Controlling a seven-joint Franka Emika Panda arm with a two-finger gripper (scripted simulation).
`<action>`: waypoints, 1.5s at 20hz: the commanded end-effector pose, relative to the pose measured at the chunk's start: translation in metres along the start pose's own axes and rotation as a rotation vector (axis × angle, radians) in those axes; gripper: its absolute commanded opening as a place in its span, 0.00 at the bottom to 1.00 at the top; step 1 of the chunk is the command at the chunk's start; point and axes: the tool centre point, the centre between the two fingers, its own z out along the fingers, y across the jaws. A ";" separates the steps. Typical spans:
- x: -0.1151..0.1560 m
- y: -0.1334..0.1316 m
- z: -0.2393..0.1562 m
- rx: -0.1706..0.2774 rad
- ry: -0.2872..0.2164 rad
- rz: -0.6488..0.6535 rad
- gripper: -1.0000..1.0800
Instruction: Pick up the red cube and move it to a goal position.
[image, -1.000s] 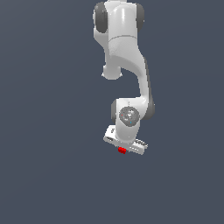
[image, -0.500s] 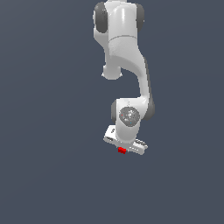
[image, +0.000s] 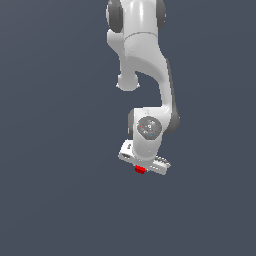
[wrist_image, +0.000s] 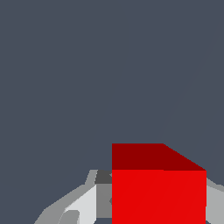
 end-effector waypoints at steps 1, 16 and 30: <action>0.000 -0.001 -0.016 0.001 0.002 0.000 0.00; -0.005 -0.012 -0.177 0.001 0.002 0.001 0.00; -0.007 -0.023 -0.327 0.001 0.002 0.002 0.00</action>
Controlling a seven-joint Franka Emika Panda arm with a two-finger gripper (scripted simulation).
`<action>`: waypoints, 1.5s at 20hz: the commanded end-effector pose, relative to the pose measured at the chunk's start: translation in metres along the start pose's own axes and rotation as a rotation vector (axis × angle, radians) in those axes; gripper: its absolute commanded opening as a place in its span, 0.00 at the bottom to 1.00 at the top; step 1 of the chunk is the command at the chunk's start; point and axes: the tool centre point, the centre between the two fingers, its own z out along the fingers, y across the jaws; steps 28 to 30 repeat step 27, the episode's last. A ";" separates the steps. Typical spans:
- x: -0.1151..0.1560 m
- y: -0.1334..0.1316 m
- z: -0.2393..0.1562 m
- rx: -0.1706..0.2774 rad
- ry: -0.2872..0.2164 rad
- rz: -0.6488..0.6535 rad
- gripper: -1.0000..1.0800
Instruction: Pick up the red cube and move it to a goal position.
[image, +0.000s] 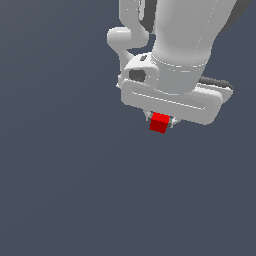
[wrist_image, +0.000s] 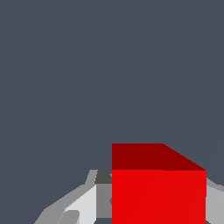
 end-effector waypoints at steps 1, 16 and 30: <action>0.000 -0.002 -0.023 0.000 -0.001 0.000 0.00; 0.002 -0.009 -0.095 0.000 -0.001 0.000 0.00; 0.003 -0.011 -0.104 0.000 -0.001 0.000 0.00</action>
